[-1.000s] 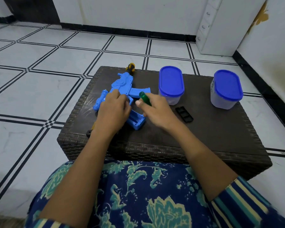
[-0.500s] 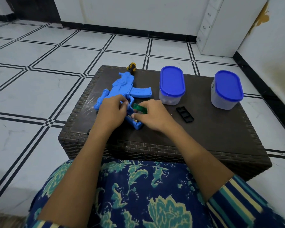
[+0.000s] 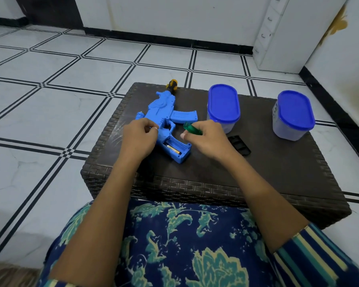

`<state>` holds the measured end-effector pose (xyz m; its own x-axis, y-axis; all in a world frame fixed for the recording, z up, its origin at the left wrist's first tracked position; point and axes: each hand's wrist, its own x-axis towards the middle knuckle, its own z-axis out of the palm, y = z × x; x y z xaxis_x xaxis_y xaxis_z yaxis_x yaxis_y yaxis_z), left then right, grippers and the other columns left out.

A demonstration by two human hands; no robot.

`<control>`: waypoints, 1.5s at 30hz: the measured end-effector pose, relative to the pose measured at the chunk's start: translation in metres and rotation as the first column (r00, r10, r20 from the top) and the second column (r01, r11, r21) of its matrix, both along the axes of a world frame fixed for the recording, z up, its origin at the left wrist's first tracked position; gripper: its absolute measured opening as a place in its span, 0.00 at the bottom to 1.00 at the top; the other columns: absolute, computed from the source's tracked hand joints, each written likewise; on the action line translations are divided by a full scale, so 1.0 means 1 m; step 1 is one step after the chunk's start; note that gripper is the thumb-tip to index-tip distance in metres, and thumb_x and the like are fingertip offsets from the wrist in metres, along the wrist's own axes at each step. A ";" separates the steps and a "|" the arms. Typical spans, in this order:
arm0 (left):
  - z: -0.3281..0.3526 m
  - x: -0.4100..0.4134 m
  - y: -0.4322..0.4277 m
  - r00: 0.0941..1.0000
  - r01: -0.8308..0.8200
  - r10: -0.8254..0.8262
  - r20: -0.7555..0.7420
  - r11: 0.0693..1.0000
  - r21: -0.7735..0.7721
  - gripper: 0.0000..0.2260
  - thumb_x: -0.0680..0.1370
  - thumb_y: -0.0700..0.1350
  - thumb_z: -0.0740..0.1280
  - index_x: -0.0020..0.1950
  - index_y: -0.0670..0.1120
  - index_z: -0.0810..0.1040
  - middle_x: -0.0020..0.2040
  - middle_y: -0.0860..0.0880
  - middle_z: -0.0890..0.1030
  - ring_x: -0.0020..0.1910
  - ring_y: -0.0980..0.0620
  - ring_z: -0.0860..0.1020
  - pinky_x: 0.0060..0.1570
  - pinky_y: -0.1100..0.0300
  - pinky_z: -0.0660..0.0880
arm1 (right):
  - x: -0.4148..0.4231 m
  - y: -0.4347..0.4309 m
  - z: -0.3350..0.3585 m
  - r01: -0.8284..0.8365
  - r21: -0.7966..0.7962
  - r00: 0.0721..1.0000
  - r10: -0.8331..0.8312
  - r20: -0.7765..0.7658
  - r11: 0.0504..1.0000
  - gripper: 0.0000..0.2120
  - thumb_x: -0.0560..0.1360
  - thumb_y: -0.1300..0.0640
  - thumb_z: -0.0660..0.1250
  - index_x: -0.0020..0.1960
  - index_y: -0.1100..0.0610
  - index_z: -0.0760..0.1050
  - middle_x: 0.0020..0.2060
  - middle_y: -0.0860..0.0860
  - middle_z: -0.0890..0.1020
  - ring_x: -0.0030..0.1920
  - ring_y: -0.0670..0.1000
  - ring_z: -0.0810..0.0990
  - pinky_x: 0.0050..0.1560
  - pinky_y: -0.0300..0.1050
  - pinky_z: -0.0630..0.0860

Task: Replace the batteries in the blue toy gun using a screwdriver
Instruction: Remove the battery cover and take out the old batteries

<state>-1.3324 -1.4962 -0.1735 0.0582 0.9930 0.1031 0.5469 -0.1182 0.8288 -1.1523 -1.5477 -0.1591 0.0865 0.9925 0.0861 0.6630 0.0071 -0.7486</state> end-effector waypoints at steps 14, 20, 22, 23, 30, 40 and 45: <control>-0.005 -0.015 -0.008 0.881 -0.105 0.014 -0.473 0.981 -0.166 0.17 0.68 0.53 0.72 0.43 0.43 0.70 0.46 0.44 0.74 0.54 0.37 0.76 0.42 0.51 0.71 | -0.011 -0.001 -0.002 0.075 0.001 0.993 -0.075 0.095 0.997 0.21 0.79 0.45 0.64 0.33 0.58 0.67 0.27 0.50 0.70 0.28 0.48 0.67 0.31 0.44 0.62; -0.001 -0.013 -0.008 0.920 -0.137 0.080 -0.385 0.983 -0.125 0.18 0.66 0.54 0.74 0.31 0.47 0.66 0.31 0.49 0.70 0.42 0.41 0.76 0.35 0.56 0.68 | -0.009 0.001 -0.007 0.061 -0.088 0.998 -0.061 -0.007 0.994 0.21 0.78 0.45 0.65 0.33 0.58 0.66 0.29 0.53 0.73 0.34 0.56 0.78 0.36 0.52 0.71; 0.005 -0.012 -0.008 0.916 -0.150 0.125 -0.380 0.988 -0.037 0.18 0.65 0.53 0.74 0.30 0.46 0.68 0.31 0.48 0.71 0.38 0.42 0.76 0.29 0.59 0.63 | -0.010 0.003 -0.009 0.062 -0.119 0.997 -0.068 -0.044 0.991 0.21 0.78 0.45 0.65 0.33 0.57 0.66 0.31 0.55 0.75 0.40 0.61 0.82 0.41 0.57 0.76; 0.010 -0.010 -0.009 0.910 -0.147 0.141 -0.389 0.989 0.015 0.18 0.64 0.53 0.74 0.30 0.45 0.68 0.31 0.48 0.71 0.36 0.43 0.75 0.28 0.60 0.61 | -0.010 0.004 -0.009 0.065 -0.127 0.995 -0.074 -0.064 0.990 0.21 0.78 0.45 0.65 0.33 0.57 0.66 0.32 0.55 0.75 0.42 0.62 0.83 0.39 0.56 0.75; 0.039 -0.001 -0.015 0.856 -0.064 0.232 -0.463 0.935 0.350 0.20 0.66 0.48 0.75 0.55 0.45 0.76 0.55 0.46 0.74 0.55 0.42 0.72 0.38 0.52 0.65 | -0.006 0.002 -0.007 0.068 -0.133 0.985 -0.087 -0.146 0.989 0.21 0.78 0.47 0.65 0.37 0.65 0.72 0.34 0.58 0.81 0.42 0.59 0.84 0.38 0.45 0.70; 0.041 0.011 -0.025 0.834 -0.072 0.340 -0.434 0.848 0.524 0.19 0.67 0.42 0.73 0.56 0.44 0.75 0.55 0.45 0.76 0.53 0.41 0.72 0.34 0.54 0.63 | -0.016 0.003 -0.004 0.019 -0.420 0.715 -0.307 -0.629 0.907 0.10 0.80 0.56 0.64 0.52 0.65 0.75 0.44 0.60 0.82 0.38 0.56 0.84 0.19 0.35 0.70; 0.041 0.011 -0.029 0.836 -0.118 0.349 -0.423 0.868 0.483 0.20 0.67 0.43 0.73 0.58 0.43 0.75 0.55 0.44 0.75 0.54 0.40 0.72 0.35 0.53 0.64 | -0.034 0.013 -0.012 -0.086 -0.448 0.309 -0.404 -0.861 0.890 0.16 0.81 0.63 0.58 0.66 0.69 0.71 0.44 0.61 0.79 0.47 0.59 0.79 0.51 0.52 0.82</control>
